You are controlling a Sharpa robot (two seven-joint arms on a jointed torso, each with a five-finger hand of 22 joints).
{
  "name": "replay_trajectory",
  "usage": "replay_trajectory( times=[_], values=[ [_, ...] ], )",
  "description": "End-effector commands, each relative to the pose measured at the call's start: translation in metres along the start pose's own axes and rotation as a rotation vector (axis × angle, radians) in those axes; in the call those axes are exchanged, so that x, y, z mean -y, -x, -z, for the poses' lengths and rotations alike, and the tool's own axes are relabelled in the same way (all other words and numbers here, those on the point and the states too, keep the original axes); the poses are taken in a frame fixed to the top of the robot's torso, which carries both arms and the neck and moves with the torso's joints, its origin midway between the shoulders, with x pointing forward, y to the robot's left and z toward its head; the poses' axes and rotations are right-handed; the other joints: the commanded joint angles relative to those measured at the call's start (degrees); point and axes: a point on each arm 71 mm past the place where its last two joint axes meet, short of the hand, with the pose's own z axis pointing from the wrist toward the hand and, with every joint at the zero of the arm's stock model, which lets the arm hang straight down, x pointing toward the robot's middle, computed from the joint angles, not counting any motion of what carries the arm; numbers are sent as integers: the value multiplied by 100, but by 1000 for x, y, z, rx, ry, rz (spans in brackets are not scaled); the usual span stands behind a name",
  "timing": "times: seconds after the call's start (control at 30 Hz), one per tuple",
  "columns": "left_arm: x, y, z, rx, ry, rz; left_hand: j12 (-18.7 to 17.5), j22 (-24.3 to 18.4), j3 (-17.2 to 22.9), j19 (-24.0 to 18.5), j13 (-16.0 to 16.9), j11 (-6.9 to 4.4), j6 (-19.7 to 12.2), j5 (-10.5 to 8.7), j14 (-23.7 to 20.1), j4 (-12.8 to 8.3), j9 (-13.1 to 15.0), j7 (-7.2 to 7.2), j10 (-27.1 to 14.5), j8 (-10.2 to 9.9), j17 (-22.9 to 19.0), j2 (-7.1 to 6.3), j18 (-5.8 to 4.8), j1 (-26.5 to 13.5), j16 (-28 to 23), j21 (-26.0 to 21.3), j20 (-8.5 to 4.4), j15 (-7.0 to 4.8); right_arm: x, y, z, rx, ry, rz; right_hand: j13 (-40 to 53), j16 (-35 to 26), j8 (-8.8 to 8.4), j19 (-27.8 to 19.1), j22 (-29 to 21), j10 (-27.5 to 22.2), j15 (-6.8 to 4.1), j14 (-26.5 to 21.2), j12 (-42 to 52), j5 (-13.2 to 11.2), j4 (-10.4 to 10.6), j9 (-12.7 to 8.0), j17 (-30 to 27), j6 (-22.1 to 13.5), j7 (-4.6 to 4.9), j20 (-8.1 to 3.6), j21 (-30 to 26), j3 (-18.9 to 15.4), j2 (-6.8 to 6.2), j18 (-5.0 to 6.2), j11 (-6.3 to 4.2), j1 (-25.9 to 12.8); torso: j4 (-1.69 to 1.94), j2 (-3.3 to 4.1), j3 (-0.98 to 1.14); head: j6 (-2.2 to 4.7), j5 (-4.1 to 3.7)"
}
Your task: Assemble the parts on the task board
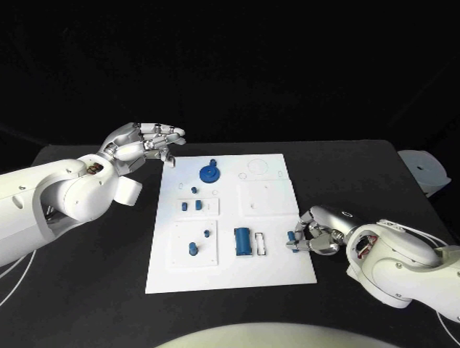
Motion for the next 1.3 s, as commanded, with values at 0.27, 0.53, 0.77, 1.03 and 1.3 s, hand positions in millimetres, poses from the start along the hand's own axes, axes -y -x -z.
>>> replay_trajectory(
  times=[0.27, 0.53, 0.77, 1.03, 1.3],
  values=[
    [1, -2, 0, -16, -6, 12, 41, -9, -22, 50, -7, 9, -22, -32, -48, 38, -6, 5, -30, -18, -10, 34, 81, 3, 28, -39, 7, -10, -8, -10, -4, 7, 33, 171, 892, -5, -68, 599, 1506, 118, -7, 542, 25, -161, -118, -83, 1303, 101, -34, -7, 31, 280, 48, -82, -17, 821, -2, -1, 4, 6, 20],
    [1, -2, 1, -16, -4, 12, 41, -9, -22, 50, -7, 9, -22, -32, -48, 38, -6, 5, -30, -18, -10, 34, 81, 3, 28, -39, 7, -10, -13, -11, -4, 20, 51, 214, 887, -4, -142, 599, 1506, 103, -21, 543, 5, -147, -133, -160, 1309, 173, -47, -26, 31, 786, -38, -82, -33, 1266, -3, -2, -1, 6, 23],
    [1, -2, 1, -15, -4, 12, 43, -13, -25, 52, -8, 9, -24, -31, -49, 43, -6, 5, -34, -19, -12, 35, 81, 1, 29, -43, 7, -9, -14, -10, -2, 34, 41, 162, 879, -12, -141, 599, 1506, 111, -29, 540, -11, 217, -39, -124, 1297, 166, -60, -40, 31, 1625, -88, -82, -52, 967, -7, -6, 2, 0, 42],
    [1, -1, 1, -14, -4, 12, 43, -13, -25, 52, -8, 9, -24, -31, -49, 43, -6, 5, -34, -19, -12, 35, 81, 1, 29, -43, 7, -9, -23, -10, 4, 32, 38, 66, 894, -5, -42, 599, 1506, 138, -39, 545, 18, 352, -104, 26, 1315, 122, -67, -45, 31, 2443, -318, -82, -51, 597, -7, -7, -2, 11, 38],
    [1, -2, 2, -15, -4, 12, 46, -16, -24, 54, -9, 8, -25, -30, -49, 41, -6, 5, -37, -19, -14, 38, 81, 7, 30, -46, 7, -10, -34, -6, 7, 66, 45, -33, 913, 3, 36, 599, 1506, 161, -40, 549, 56, 316, -141, 129, 1332, 117, -70, -48, 31, 2773, -475, -82, -53, 273, 4, -1, -3, 7, 29]
  ],
)
